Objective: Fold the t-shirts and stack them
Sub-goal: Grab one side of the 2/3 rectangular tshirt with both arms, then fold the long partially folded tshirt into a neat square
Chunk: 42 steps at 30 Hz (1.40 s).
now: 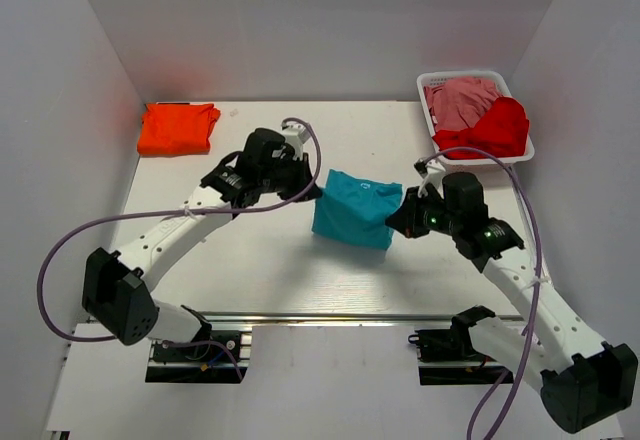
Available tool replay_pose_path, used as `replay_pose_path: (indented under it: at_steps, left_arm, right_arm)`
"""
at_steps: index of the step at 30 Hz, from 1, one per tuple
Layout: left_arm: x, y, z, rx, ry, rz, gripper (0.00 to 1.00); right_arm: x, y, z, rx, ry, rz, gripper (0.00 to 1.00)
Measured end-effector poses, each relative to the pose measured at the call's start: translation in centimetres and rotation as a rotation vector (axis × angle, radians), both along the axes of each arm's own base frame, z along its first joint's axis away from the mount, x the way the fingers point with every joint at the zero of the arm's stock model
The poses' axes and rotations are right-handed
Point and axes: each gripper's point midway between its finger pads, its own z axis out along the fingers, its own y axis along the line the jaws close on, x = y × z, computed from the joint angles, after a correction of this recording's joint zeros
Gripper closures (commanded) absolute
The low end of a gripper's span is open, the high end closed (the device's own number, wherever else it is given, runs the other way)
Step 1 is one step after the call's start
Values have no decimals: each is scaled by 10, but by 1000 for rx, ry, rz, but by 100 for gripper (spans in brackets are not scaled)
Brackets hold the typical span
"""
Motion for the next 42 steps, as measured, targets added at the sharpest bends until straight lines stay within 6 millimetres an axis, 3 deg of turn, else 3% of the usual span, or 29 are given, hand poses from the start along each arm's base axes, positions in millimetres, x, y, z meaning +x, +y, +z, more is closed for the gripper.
replay_pose_path:
  at_steps: [6,9,23,33,36,40,42]
  left_arm:
    - [51,-13,10,38,-92,62,100]
    - [77,-23,6,63,-103,72,100]
    - [163,-49,-62,150,-41,79,100]
    - [199,-52,-95,131,3,87,100]
    - [213,-58,-100,103,-7,82,100]
    - [226,-64,-122,83,2,84,100]
    - [230,-66,-135,85,12,90,92]
  right_arm:
    - [35,-10,-2,-62,11,-130,100]
    - [51,-15,0,-85,8,-178,100]
    - [104,-29,-34,-129,98,-316,100]
    - [159,-38,-52,-119,102,-389,100]
    - [171,-44,-64,-112,121,-430,100]
    - [189,-49,-82,-98,139,-478,100]
    - [202,-49,-93,-97,157,-484,100]
